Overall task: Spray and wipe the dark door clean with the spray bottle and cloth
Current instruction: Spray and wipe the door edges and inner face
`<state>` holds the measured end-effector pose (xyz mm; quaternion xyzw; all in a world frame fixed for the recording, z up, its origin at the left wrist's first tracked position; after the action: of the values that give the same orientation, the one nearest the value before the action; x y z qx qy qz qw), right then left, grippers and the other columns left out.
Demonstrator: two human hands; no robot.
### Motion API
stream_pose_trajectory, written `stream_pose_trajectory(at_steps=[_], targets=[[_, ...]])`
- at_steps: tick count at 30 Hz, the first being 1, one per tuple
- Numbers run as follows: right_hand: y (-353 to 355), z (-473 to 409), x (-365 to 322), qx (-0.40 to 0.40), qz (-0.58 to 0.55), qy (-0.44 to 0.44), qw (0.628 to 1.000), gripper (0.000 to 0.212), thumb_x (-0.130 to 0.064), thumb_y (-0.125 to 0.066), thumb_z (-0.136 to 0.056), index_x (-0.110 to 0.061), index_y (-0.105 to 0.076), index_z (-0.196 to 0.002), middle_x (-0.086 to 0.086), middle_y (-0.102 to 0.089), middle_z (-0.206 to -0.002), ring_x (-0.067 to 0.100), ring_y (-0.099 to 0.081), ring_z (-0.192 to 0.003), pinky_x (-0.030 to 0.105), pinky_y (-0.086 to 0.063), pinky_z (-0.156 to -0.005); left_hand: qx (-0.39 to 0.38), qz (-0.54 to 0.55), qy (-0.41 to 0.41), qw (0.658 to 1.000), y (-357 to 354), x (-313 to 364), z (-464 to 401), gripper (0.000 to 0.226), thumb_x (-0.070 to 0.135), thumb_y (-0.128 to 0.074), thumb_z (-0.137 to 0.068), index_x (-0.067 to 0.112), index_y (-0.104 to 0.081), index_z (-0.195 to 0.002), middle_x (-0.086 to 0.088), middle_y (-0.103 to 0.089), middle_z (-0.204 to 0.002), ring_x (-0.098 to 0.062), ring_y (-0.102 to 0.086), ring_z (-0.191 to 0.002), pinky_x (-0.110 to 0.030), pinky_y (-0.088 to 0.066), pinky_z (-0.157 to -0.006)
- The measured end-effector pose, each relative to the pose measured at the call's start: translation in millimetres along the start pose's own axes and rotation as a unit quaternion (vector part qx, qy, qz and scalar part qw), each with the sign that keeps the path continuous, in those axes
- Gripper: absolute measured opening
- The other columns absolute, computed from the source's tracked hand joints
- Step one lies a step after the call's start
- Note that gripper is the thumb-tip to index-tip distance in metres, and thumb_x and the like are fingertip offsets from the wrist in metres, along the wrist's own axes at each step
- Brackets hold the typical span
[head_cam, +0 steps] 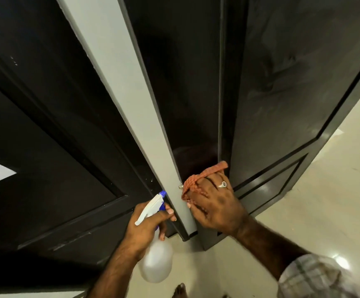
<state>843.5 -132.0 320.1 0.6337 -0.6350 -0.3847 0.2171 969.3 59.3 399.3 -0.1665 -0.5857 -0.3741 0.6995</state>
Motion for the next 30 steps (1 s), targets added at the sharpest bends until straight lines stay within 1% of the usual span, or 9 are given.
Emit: stream_pose_trajectory(at_steps=[3,7,11,12,17,22,25,28,30], targets=[[18.4,-13.8,16.7,-0.046,0.053,0.103,0.992,0.034,-0.047,-0.064,-0.100,-0.025,-0.076,-0.123,0.009,-0.067,-0.130,0.033,-0.057,-0.122,0.059,-0.043,-0.111,0.006,0.011,0.004,1.000,-3.1,0.5,-1.8,0.008,0.005,-0.071,-0.096,0.007,-0.072,-0.088,-0.015,-0.077,-0.082,-0.029,-0.055,-0.053,-0.032,-0.055,-0.057],[8.0,-13.4,0.7,0.055,-0.081,-0.113,0.989,0.038,-0.046,-0.072,-0.097,-0.022,-0.069,-0.126,0.009,-0.057,-0.131,0.026,-0.053,-0.124,0.038,-0.047,-0.105,0.010,0.034,0.006,0.999,-5.5,4.0,-1.5,0.005,0.009,-0.072,-0.096,0.006,-0.069,-0.099,-0.015,-0.078,-0.085,-0.024,-0.058,-0.053,-0.033,-0.055,-0.060],[-1.5,-27.8,-17.2,0.231,-0.426,-0.505,0.715,0.020,-0.055,-0.062,-0.102,-0.039,-0.061,-0.114,-0.005,-0.059,-0.121,0.021,-0.065,-0.112,0.036,-0.060,-0.095,0.006,0.038,0.003,0.999,-4.2,8.2,2.3,0.007,0.007,-0.072,-0.096,0.010,-0.067,-0.100,-0.013,-0.078,-0.085,-0.019,-0.059,-0.051,-0.029,-0.057,-0.057],[0.5,-33.7,-21.1,0.225,-0.419,-0.533,0.700,0.017,-0.056,-0.058,-0.104,-0.040,-0.059,-0.110,-0.008,-0.057,-0.119,0.018,-0.064,-0.109,0.043,-0.061,-0.093,0.005,0.033,-0.002,0.999,-1.9,8.8,3.7,0.006,0.007,-0.072,-0.096,0.011,-0.068,-0.099,-0.012,-0.078,-0.084,-0.019,-0.059,-0.051,-0.027,-0.057,-0.056],[-4.0,-18.0,-30.4,0.067,-0.017,-0.156,0.985,0.030,-0.046,-0.059,-0.103,-0.022,-0.071,-0.117,0.006,-0.063,-0.126,0.028,-0.058,-0.116,0.045,-0.049,-0.100,-0.015,0.012,-0.028,0.999,9.1,4.8,3.5,0.011,0.007,-0.068,-0.099,0.004,-0.073,-0.089,-0.013,-0.077,-0.082,-0.023,-0.056,-0.051,-0.031,-0.055,-0.057],[8.9,-7.9,-0.9,-0.056,0.181,0.170,0.967,0.029,-0.033,-0.067,-0.099,-0.019,-0.077,-0.123,0.007,-0.072,-0.129,0.034,-0.063,-0.125,0.059,-0.043,-0.115,-0.063,0.020,-0.031,0.997,16.6,-0.9,-2.1,0.016,0.017,-0.073,-0.093,0.006,-0.076,-0.083,-0.019,-0.076,-0.083,-0.027,-0.054,-0.049,-0.035,-0.054,-0.058],[-1.3,-4.2,1.1,0.003,0.183,0.125,0.975,0.029,-0.027,-0.068,-0.100,-0.012,-0.073,-0.125,0.016,-0.070,-0.126,0.041,-0.064,-0.118,0.063,-0.048,-0.109,-0.073,0.047,-0.021,0.996,25.2,-4.7,-8.1,0.017,0.024,-0.073,-0.085,0.008,-0.077,-0.082,-0.021,-0.076,-0.085,-0.028,-0.053,-0.049,-0.035,-0.055,-0.057],[-14.0,-0.5,-10.1,0.099,0.028,-0.185,0.977,0.040,-0.036,-0.074,-0.096,-0.017,-0.060,-0.129,0.012,-0.059,-0.128,0.033,-0.060,-0.110,0.045,-0.059,-0.085,-0.094,0.041,-0.025,0.994,38.4,-10.0,-18.2,0.017,0.026,-0.072,-0.082,0.009,-0.076,-0.082,-0.024,-0.075,-0.085,-0.026,-0.053,-0.048,-0.035,-0.052,-0.057],[-19.3,-10.0,-28.6,0.192,-0.146,-0.372,0.897,0.028,-0.040,-0.067,-0.101,-0.032,-0.058,-0.126,0.001,-0.059,-0.124,0.024,-0.062,-0.105,0.041,-0.060,-0.083,-0.114,0.033,-0.032,0.992,50.6,-14.5,-26.7,0.019,0.024,-0.073,-0.084,0.005,-0.075,-0.085,-0.026,-0.074,-0.085,-0.026,-0.052,-0.046,-0.034,-0.049,-0.056]])
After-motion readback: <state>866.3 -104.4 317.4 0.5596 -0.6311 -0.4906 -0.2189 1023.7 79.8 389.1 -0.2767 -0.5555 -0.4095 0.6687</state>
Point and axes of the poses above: each hand's wrist, its own z-axis away from the middle knuckle, its own y-axis out of the back of the hand, x = y × z, the point moved 1 cm from there along -z, towards the middle knuckle
